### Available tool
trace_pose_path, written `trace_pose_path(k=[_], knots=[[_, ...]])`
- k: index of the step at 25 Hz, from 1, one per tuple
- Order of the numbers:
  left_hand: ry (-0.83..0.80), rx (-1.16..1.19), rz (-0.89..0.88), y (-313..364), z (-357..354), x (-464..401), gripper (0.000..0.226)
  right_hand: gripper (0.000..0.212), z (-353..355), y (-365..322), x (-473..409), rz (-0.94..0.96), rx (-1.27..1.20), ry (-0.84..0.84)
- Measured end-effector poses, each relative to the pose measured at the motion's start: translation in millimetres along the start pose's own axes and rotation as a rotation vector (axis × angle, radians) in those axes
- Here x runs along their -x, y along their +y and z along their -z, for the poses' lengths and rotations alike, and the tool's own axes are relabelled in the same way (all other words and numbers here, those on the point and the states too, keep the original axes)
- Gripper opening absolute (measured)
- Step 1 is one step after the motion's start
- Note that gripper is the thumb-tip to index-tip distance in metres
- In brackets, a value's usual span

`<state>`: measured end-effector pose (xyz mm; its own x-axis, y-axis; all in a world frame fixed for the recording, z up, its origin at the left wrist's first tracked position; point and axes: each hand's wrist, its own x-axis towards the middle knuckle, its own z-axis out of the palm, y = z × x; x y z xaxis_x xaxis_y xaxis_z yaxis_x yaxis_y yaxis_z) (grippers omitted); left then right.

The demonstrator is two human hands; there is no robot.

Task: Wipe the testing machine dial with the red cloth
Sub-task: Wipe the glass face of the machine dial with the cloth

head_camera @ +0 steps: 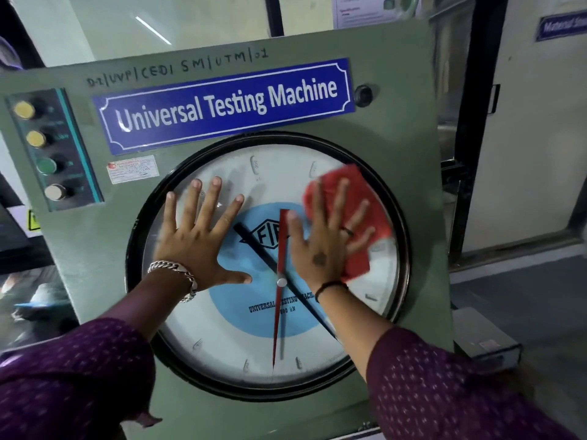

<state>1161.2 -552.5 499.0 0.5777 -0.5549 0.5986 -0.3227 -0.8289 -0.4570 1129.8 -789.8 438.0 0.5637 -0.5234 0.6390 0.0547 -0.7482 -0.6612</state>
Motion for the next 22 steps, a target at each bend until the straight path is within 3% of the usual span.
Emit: trace_pose_path(k=[3, 5, 7, 9, 10, 11, 13, 15, 16, 18, 20, 22], knots=[[0.010, 0.050, 0.046, 4.7, -2.3, 6.7, 0.160, 0.079, -6.5, 10.0, 11.4, 0.638, 0.238, -0.082], [0.019, 0.108, 0.110, 12.0, -8.0, 16.7, 0.161, 0.076, 6.4, 58.7, 25.7, 0.796, 0.322, -0.156], [0.029, 0.156, 0.181, 21.3, -14.4, 24.9, 0.163, 0.074, 14.8, 78.0, 17.0, 0.653, 0.325, -0.091], [0.035, 0.197, 0.242, 30.3, -17.6, 29.6, 0.166, 0.074, 9.5, 41.5, -12.2, 0.293, 0.210, 0.042], [0.039, 0.220, 0.263, 34.6, -18.7, 30.4, 0.166, 0.074, 4.2, 13.0, -24.2, 0.215, 0.178, 0.053], [0.050, 0.241, 0.288, 37.7, -20.2, 31.9, 0.166, 0.075, -1.8, -11.2, -29.2, 0.270, 0.187, 0.035], [0.075, 0.276, 0.346, 40.1, -22.7, 36.9, 0.163, 0.079, -13.3, -19.5, -20.1, 0.651, 0.247, -0.043], [0.087, 0.316, 0.397, 44.2, -25.5, 41.8, 0.161, 0.080, -2.9, 22.1, -3.5, 0.965, 0.340, -0.109], [0.082, 0.331, 0.422, 47.4, -25.7, 43.0, 0.161, 0.079, 7.9, 44.9, -1.1, 1.024, 0.367, -0.139], [0.069, 0.348, 0.478, 56.2, -26.7, 48.0, 0.161, 0.077, 17.2, 56.2, -13.2, 0.910, 0.365, -0.101], [0.079, 0.353, 0.520, 63.6, -29.2, 53.7, 0.161, 0.078, 10.4, 15.7, -34.1, 0.662, 0.283, -0.020], [0.097, 0.359, 0.526, 66.5, -31.1, 58.2, 0.160, 0.080, -5.9, -31.4, -39.7, 0.698, 0.284, -0.042]])
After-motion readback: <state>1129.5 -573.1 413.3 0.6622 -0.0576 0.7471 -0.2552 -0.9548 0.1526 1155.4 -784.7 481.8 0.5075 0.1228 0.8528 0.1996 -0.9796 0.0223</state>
